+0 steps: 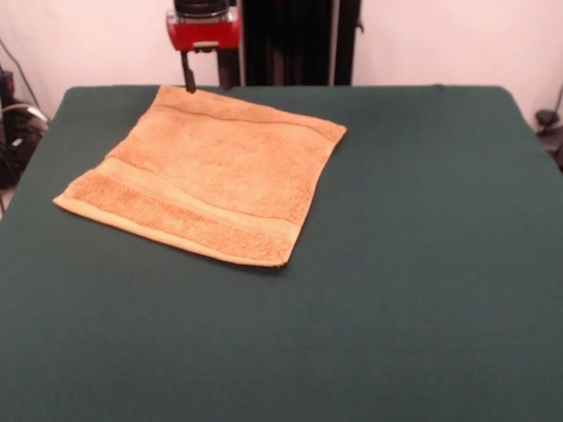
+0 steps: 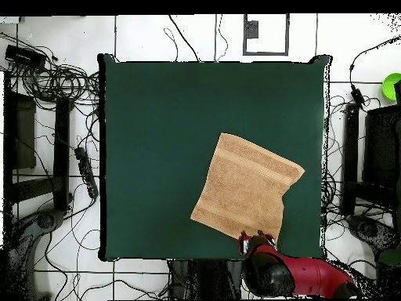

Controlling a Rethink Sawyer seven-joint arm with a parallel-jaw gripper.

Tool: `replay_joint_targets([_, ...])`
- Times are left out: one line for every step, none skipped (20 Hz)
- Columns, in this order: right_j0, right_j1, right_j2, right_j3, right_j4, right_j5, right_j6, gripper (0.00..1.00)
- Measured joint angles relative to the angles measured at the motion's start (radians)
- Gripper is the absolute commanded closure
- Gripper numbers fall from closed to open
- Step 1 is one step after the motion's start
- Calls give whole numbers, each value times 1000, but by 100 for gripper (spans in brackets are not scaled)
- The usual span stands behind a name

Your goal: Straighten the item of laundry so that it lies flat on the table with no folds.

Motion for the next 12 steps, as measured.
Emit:
replay_joint_targets([9,1,0,0,0,0,0,0])
replay_joint_targets([17,2,0,0,0,0,0,0])
replay_joint_targets([32,5,0,0,0,0,0,0])
replay_joint_targets([44,8,0,0,0,0,0,0])
replay_joint_targets([57,12,0,0,0,-1,0,0])
replay_joint_targets([68,16,0,0,0,-3,0,0])
replay_joint_targets([81,22,0,0,1,-8,0,0])
replay_joint_targets([107,32,0,0,5,-18,0,0])
replay_joint_targets([118,33,0,0,7,-23,0,0])
replay_joint_targets([131,34,0,0,11,-28,0,0])
replay_joint_targets([144,32,-1,1,16,-33,0,0])
replay_joint_targets([156,31,-2,1,21,-39,0,0])
